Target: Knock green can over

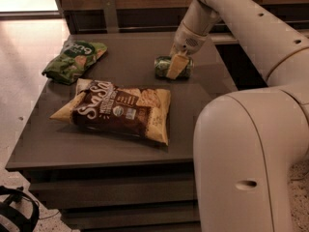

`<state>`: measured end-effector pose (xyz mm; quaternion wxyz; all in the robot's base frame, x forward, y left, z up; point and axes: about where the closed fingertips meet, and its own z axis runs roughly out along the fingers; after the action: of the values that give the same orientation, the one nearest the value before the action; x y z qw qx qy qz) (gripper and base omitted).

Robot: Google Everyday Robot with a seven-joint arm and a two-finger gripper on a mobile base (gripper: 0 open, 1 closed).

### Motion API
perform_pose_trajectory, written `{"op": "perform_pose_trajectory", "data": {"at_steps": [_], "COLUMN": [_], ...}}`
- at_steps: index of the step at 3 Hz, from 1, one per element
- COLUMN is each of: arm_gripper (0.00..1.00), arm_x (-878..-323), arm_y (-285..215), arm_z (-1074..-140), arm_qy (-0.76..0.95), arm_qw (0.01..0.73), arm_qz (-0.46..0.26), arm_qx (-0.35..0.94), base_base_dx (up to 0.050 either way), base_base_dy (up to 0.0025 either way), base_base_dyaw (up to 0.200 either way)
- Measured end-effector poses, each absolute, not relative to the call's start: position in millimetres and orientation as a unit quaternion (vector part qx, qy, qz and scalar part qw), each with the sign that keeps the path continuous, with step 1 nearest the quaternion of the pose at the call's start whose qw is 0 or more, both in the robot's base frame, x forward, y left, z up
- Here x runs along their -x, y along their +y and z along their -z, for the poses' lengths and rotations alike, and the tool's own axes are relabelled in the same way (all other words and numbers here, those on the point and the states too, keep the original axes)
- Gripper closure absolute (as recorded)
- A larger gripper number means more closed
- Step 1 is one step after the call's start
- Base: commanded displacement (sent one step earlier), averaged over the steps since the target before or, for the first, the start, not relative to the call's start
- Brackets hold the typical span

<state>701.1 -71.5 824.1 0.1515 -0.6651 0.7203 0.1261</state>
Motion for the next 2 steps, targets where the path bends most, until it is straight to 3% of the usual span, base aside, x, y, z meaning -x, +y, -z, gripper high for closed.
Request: {"op": "perform_pose_trajectory", "data": {"at_steps": [2], "arm_gripper": [0.12], "arm_x": [-702.8], "arm_y": [-69.8], "arm_z": [-823.7], "arm_qy": [0.720], "arm_qw": [0.152], "arm_qz": [-0.126], "arm_qx": [0.665], "base_base_dx": [0.000], "base_base_dy": [0.00000], "base_base_dyaw": [0.000]}}
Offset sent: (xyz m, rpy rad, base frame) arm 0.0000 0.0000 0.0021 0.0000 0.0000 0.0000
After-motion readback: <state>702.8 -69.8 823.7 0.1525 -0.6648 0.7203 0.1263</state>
